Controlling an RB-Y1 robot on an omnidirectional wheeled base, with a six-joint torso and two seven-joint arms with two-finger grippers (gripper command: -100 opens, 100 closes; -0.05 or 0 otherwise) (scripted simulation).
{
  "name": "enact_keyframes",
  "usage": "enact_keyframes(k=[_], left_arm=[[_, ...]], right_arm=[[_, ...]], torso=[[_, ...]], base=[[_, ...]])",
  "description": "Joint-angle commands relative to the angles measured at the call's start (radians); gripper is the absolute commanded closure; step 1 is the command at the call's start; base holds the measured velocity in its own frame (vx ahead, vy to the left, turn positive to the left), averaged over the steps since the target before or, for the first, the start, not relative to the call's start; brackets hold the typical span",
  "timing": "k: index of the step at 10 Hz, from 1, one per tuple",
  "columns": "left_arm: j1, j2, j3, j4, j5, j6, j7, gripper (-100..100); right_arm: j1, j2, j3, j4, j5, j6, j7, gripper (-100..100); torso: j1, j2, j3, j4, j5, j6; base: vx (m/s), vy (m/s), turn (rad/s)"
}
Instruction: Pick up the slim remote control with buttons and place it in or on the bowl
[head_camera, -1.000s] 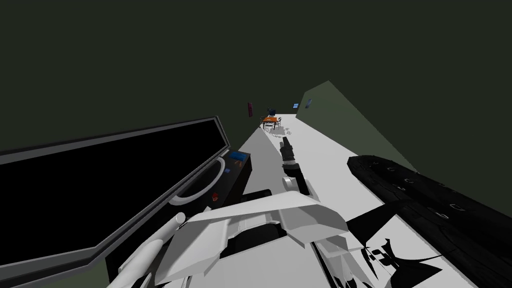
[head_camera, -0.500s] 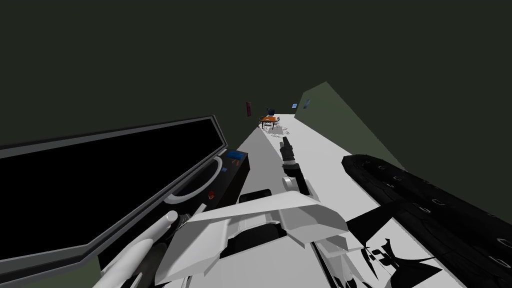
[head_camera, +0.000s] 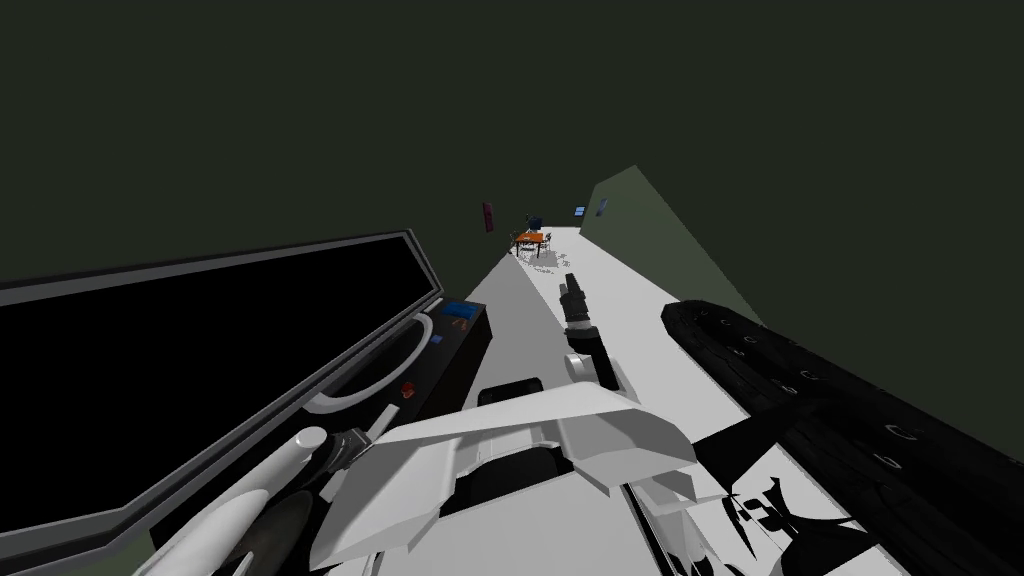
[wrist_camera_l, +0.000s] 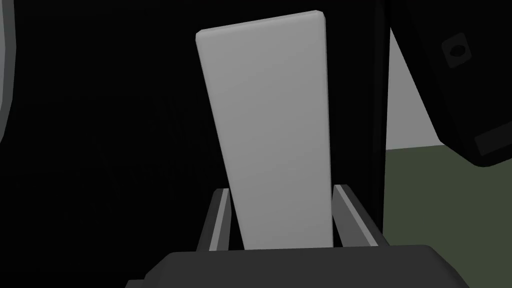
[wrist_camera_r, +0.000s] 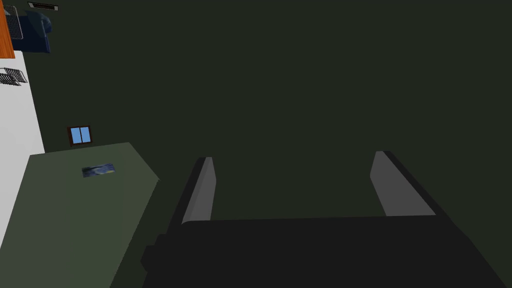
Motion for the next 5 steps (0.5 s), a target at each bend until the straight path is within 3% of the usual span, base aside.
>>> enact_keyframes(k=[1,5], left_arm=[[0.013,0.019,0.016,-0.005,0.03,0.015,-0.011,100],[0.038,0.058,0.051,0.017,0.107,0.039,-0.058,100]], right_arm=[[0.0,0.0,0.0,0.0,0.0,0.0,0.0,0],[0.0,0.0,0.0,0.0,0.0,0.0,0.0,0]], torso=[[0.0,0.0,0.0,0.0,0.0,0.0],[0.006,-0.004,-0.002,-0.001,0.001,0.0]], base=[[-0.053,-0.076,-0.082],[-0.037,-0.037,-0.09]])
